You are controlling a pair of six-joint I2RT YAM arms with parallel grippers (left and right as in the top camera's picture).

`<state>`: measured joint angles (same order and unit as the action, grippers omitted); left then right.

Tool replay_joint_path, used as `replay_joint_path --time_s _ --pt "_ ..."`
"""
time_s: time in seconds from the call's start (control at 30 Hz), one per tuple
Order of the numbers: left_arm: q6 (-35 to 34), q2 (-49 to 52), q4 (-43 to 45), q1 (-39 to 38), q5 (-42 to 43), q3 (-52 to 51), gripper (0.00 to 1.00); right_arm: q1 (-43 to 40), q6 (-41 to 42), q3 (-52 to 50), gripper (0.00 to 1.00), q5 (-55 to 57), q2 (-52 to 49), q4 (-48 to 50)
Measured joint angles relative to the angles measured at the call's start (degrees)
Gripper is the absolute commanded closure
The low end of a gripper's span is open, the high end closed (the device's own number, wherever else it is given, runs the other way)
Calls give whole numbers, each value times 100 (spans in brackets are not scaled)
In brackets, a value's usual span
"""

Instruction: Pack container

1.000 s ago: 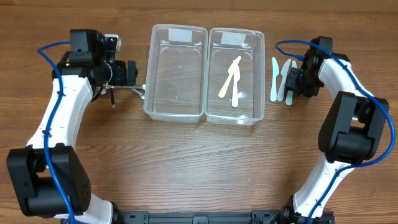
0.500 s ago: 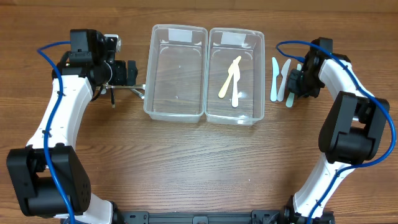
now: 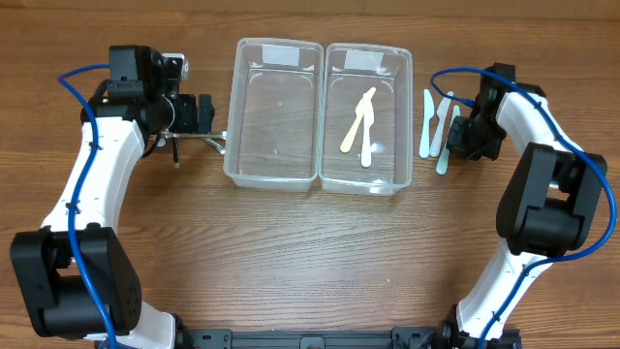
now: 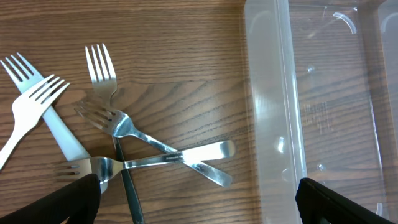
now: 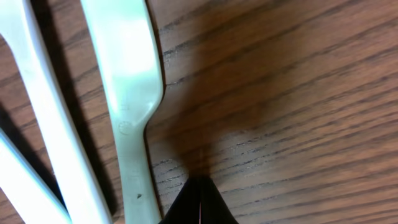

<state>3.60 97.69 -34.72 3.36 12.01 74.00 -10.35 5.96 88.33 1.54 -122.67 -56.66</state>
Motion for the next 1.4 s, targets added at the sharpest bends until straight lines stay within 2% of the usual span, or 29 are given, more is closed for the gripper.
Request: replay_joint_path --time_s 0.2,0.3,0.43,0.87,1.13,1.27,1.4 --pt "0 0 0 0 2 0 0 -7 -15 238 60 22 -44 -52" --pt "0 0 -2 0 0 0 0 -9 -39 621 54 -66 -70 -7" --pt "0 0 0 0 0 0 0 -4 -125 944 54 -188 -70 321" --pt "0 0 -2 0 2 0 0 -4 -153 951 54 -282 -94 761" --pt "0 0 -2 0 2 0 0 -2 -155 970 55 -289 -632 750" --pt "0 0 -2 0 0 0 0 17 -151 986 69 -302 -643 754" --pt "0 0 -2 0 2 0 0 15 -164 988 76 -282 -643 645"
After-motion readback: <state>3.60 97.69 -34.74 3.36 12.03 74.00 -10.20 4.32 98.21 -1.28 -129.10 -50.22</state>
